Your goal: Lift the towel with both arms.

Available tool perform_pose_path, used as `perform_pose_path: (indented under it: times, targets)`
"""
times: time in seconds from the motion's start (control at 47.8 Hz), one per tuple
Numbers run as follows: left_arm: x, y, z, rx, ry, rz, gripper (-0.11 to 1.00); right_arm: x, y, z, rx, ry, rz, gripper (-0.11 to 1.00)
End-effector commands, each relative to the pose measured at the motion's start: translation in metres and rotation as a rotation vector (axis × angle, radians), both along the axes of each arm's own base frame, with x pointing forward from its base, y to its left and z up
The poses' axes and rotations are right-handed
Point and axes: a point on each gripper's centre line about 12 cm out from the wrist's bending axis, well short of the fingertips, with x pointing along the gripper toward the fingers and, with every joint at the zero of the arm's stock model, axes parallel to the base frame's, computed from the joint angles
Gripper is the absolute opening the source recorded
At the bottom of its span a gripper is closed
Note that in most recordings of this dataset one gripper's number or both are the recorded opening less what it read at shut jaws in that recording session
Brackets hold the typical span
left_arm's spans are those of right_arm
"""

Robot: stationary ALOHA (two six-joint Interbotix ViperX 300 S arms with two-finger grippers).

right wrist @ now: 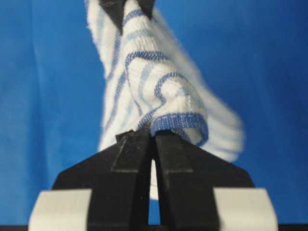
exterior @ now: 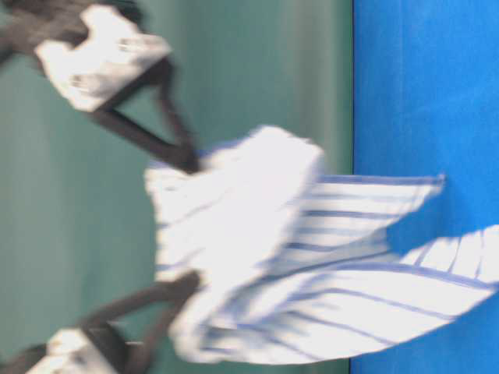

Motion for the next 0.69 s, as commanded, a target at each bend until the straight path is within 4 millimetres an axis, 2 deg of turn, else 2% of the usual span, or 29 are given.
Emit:
perform_pose_path:
  times: [0.0, 0.419, 0.544, 0.67]
  targets:
    - [-0.003, 0.003, 0.044, 0.013, -0.085, 0.009, 0.06, -0.010, -0.004, 0.046, -0.033, -0.074, -0.013, 0.01]
    - [-0.007, 0.009, 0.156, 0.065, -0.225, 0.008, 0.06, -0.046, -0.010, 0.167, -0.152, -0.224, -0.032, 0.01]
    - [-0.008, 0.009, 0.184, 0.094, -0.265, 0.000, 0.06, -0.054, -0.010, 0.194, -0.180, -0.254, -0.034, 0.01]
    - [-0.008, 0.009, 0.202, 0.100, -0.287, -0.001, 0.06, -0.059, -0.010, 0.210, -0.195, -0.271, -0.035, 0.01]
